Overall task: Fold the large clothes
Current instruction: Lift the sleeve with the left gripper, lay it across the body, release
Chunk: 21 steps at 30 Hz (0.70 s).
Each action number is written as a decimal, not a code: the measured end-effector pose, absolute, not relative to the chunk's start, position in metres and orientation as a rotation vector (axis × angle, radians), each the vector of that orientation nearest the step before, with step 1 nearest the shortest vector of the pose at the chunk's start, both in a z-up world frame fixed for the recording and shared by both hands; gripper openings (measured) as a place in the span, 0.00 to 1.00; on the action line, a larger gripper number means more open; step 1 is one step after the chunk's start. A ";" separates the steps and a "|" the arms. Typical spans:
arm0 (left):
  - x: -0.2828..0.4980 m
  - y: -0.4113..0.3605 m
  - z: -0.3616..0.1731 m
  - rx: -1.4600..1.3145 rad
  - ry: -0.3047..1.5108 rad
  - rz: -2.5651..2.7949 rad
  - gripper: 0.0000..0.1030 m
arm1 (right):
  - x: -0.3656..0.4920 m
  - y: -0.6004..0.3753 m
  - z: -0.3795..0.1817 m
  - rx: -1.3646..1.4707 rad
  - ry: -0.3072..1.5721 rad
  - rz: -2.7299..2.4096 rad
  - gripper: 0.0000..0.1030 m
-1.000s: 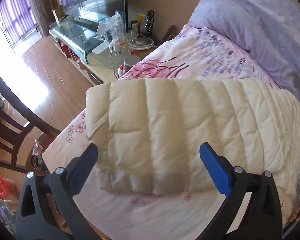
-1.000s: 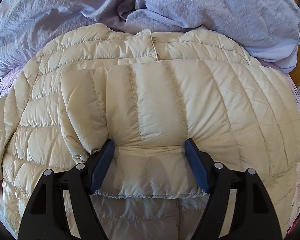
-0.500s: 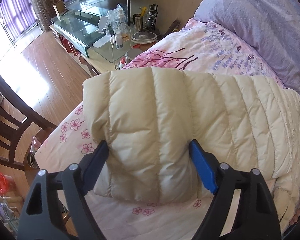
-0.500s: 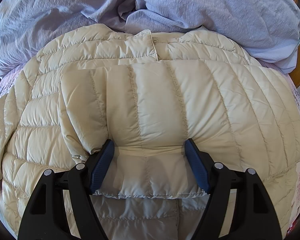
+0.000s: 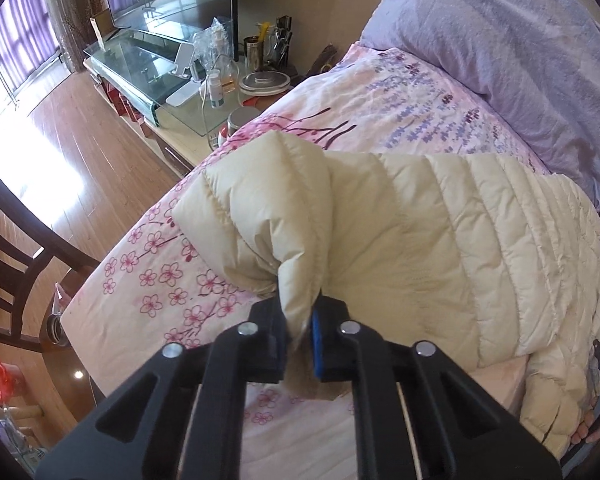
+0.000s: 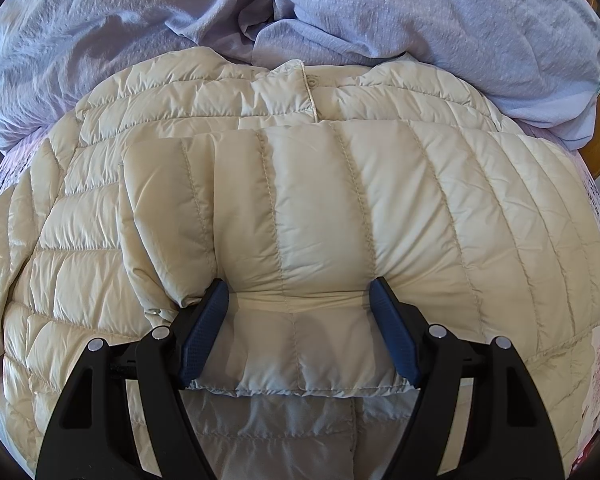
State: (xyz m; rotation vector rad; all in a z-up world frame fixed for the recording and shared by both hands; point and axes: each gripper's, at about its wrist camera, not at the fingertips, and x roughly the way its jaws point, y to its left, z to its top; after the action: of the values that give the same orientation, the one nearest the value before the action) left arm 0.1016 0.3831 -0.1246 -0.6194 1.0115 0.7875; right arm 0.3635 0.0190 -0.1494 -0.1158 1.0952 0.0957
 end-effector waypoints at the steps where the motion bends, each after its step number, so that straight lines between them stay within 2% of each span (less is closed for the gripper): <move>1: 0.104 0.382 -0.121 -0.621 1.006 0.781 0.08 | 0.362 0.019 -0.149 -0.117 1.096 0.097 0.72; 11: 0.154 0.340 -0.046 -0.544 0.878 0.625 0.07 | 0.367 0.016 -0.144 -0.119 1.133 0.133 0.72; 16: 0.202 0.290 -0.008 -0.476 0.833 0.476 0.07 | 0.363 -0.003 -0.126 -0.097 1.111 0.153 0.73; 21: 0.245 0.231 0.004 -0.428 0.829 0.333 0.08 | 0.356 -0.033 -0.108 -0.083 1.069 0.164 0.76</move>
State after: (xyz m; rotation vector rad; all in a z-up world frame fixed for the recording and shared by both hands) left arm 0.2452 0.2306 0.0041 -0.4284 0.8286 0.3331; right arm 0.3558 -0.0326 -0.1078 -0.0829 1.0692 0.1642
